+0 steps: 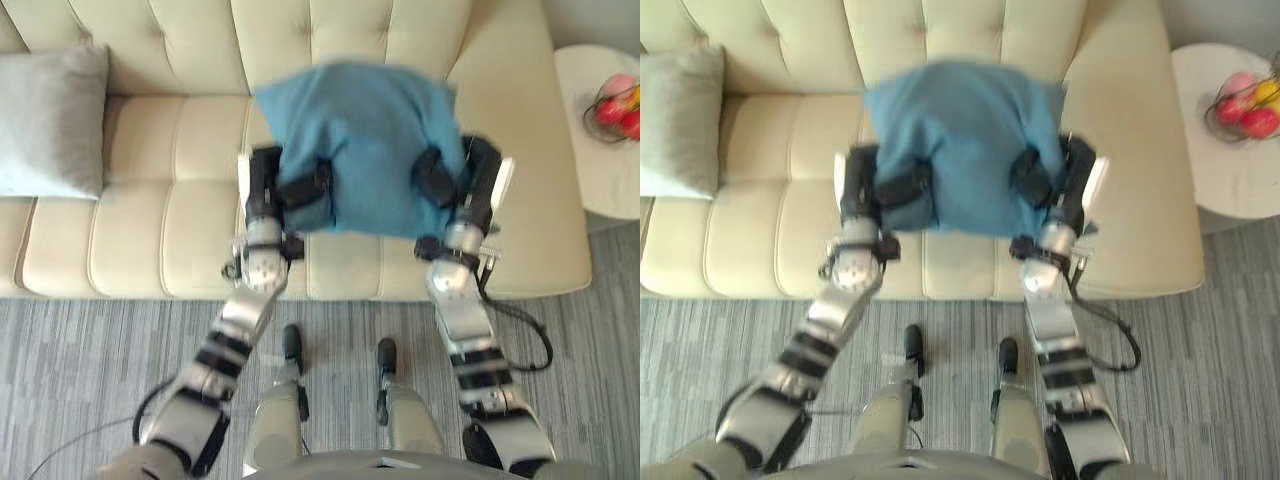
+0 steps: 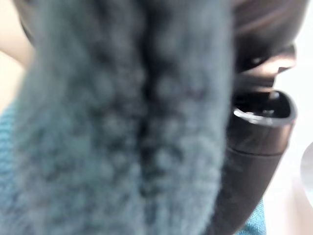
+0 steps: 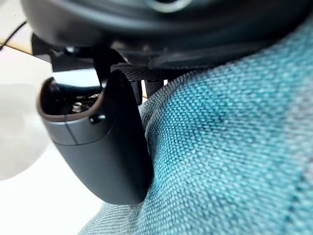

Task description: Pick up cushions and gather them together orderly.

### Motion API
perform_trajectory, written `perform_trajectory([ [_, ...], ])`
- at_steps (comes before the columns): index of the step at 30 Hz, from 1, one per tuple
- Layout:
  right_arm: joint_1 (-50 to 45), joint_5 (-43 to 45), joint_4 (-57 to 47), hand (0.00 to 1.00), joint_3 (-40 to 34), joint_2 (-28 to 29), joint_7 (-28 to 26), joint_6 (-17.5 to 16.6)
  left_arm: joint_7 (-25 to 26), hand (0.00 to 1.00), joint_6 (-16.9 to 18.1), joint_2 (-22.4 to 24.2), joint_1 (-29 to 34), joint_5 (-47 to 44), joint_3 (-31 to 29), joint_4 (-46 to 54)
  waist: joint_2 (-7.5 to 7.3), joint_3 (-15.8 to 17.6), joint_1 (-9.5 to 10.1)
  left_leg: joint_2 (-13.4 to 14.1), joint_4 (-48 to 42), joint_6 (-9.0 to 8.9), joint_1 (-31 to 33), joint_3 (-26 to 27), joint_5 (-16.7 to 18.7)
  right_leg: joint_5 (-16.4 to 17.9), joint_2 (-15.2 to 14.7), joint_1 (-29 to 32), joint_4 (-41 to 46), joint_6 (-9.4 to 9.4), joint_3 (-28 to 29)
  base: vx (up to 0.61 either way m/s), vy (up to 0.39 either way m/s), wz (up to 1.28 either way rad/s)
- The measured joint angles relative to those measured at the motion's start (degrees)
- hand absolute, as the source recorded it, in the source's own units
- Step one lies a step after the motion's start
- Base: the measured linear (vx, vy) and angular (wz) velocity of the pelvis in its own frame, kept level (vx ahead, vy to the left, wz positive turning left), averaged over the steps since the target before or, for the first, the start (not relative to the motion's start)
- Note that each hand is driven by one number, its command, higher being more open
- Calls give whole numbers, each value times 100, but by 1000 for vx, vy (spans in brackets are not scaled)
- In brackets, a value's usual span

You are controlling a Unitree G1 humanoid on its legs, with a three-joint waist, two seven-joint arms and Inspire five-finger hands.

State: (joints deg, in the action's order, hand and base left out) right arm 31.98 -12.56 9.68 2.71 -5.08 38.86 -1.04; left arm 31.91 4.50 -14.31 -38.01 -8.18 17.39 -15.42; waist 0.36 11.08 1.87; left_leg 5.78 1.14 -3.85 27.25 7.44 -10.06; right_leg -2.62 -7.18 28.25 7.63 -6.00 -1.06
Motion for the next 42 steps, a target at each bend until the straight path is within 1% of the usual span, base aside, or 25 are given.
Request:
perform_trajectory([
  [1,174,-21,51,0,-39,-3,58,0,41,0,0,-10,-201,0,-8,-74,8,50,8,-1,24,6,18,1,-23,-14,0,32,0,3,2,0,0,0],
  [2,665,-98,218,0,-165,-4,184,0,109,100,0,-20,-725,1,-69,-265,42,189,25,-8,118,-16,56,0,-105,-48,2,106,-1,-4,11,0,0,0],
  [3,874,-102,299,100,-203,-20,248,0,151,100,1,-37,-942,17,-87,-341,58,241,24,-11,144,-8,87,-4,-135,-64,1,150,-5,-10,12,0,0,0],
  [5,1870,-151,818,100,-378,-160,497,5,316,100,5,-100,-1913,196,-246,-782,98,441,30,-13,249,-11,283,-21,-269,-182,15,366,-85,-13,22,0,0,0],
  [6,2149,-151,973,100,-404,-181,570,26,361,100,5,-103,-2176,219,-297,-913,111,495,30,-13,276,2,355,-27,-312,-218,18,431,-112,-13,22,26,-2,-4],
  [8,3149,-156,1633,100,-612,-189,770,83,538,100,2,-71,-3081,325,-556,-1508,132,622,21,-11,368,10,596,-32,-395,-283,24,710,-128,-25,17,52,8,-2],
  [9,3309,-155,1735,100,-638,-179,833,116,600,100,0,-54,-3235,333,-595,-1611,131,654,17,-11,369,10,632,-32,-395,-283,23,749,-127,-25,16,95,32,2],
  [10,3687,-151,2075,100,-733,-179,1018,188,783,100,-2,29,-3668,371,-788,-1994,131,709,21,-8,368,10,748,-42,-395,-283,22,831,-157,-25,-7,91,35,3],
  [13,4120,-64,2591,100,-838,-193,1027,264,772,100,-16,77,-4147,342,-1103,-2493,130,723,27,25,367,10,894,-57,-395,-283,25,942,-193,-25,-43,110,37,4],
  [17,4705,662,3503,100,-823,-363,574,329,442,100,-18,178,-4690,-137,-1615,-3097,125,734,54,89,361,10,1169,-116,-395,-280,41,1192,-146,-22,-207,114,35,5],
  [18,4806,1088,3814,100,-815,-458,298,344,240,100,-19,194,-4715,-454,-1671,-3382,130,756,83,165,359,10,1205,-146,-395,-249,93,1398,203,-8,-259,100,28,-9],
  [19,4847,1175,3931,100,-805,-494,229,350,205,100,-20,225,-4715,-534,-1674,-3491,141,782,97,207,359,10,1206,-157,-395,-217,116,1551,477,-9,-303,78,10,-12],
  [20,4876,1334,4126,100,-759,-587,105,363,144,100,-21,240,-4710,-673,-1681,-3734,156,840,104,264,350,10,1209,-194,-395,102,120,2002,1147,81,-370,33,3,14],
  [21,4874,1460,4274,100,-694,-704,46,390,94,100,-26,303,-4704,-793,-1685,-3950,143,852,81,225,346,7,1272,-241,-393,78,112,2012,579,151,-374,41,6,46],
  [22,4874,1548,4343,100,-619,-814,12,455,36,100,-40,353,-4697,-869,-1689,-4062,99,875,44,126,332,-32,1318,-282,-362,-516,82,1902,-50,179,-388,29,21,78],
  [23,4874,1618,4370,100,-564,-927,-39,498,-37,100,-60,377,-4650,-948,-1713,-4091,47,910,5,52,296,-138,1374,-326,-278,-853,11,1857,-325,246,-456,42,16,43],
  [24,4965,1659,4364,100,-414,-1010,-189,491,-106,100,-48,411,-4553,-1064,-1885,-4094,38,1007,90,173,132,-197,1586,-312,-233,-986,117,1880,-572,238,-457,40,9,14],
  [25,4979,1669,4352,100,-348,-1032,-216,488,-111,100,-44,405,-4528,-1101,-1921,-4094,36,1060,85,195,116,-200,1588,-311,-231,-986,139,1880,-569,238,-457,34,-24,-19],
  [26,4991,1701,4268,100,-144,-1119,-296,452,-150,100,-9,422,-4375,-1249,-2114,-4092,33,1274,38,273,42,-201,1586,-311,-230,-987,214,1843,-519,239,-472,13,-30,-7],
  [27,4987,1774,4222,100,-161,-1152,-332,453,-173,100,154,451,-4205,-1265,-2113,-4063,-4,1314,-7,290,-13,-210,1586,-311,-223,-987,248,1840,-484,239,-473,11,-24,-6],
  [29,4949,1837,4193,100,-158,-1209,-348,454,-207,100,305,484,-4027,-1269,-2112,-3933,-10,1319,-36,314,-100,-252,1584,-316,-190,-986,270,1782,-484,240,-477,14,5,4],
  [32,4377,1849,3687,100,-275,-1319,-360,454,-370,100,305,678,-3573,-1487,-2108,-3674,-15,1321,-43,362,-271,-259,1466,-330,-183,-982,284,1507,-486,244,-507,58,34,17],
  [35,3882,1846,3263,100,-592,-1319,-363,445,-501,100,308,752,-3058,-1495,-2099,-3390,-25,1323,44,373,-288,-299,1397,-343,-150,-960,308,1421,-484,271,-520,48,54,4],
  [36,3751,1845,3164,100,-694,-1320,-357,431,-539,100,324,719,-2939,-1492,-2100,-3308,-33,1327,75,372,-287,-338,1397,-346,-102,-943,326,1425,-486,295,-519,19,43,-3],
  [42,2444,1853,2286,100,-1339,-1321,-409,423,-631,100,288,372,-2115,-1457,-2098,-2767,-98,1362,96,374,-339,-331,1168,-386,-104,-895,356,1208,-376,341,-529,26,65,1],
])
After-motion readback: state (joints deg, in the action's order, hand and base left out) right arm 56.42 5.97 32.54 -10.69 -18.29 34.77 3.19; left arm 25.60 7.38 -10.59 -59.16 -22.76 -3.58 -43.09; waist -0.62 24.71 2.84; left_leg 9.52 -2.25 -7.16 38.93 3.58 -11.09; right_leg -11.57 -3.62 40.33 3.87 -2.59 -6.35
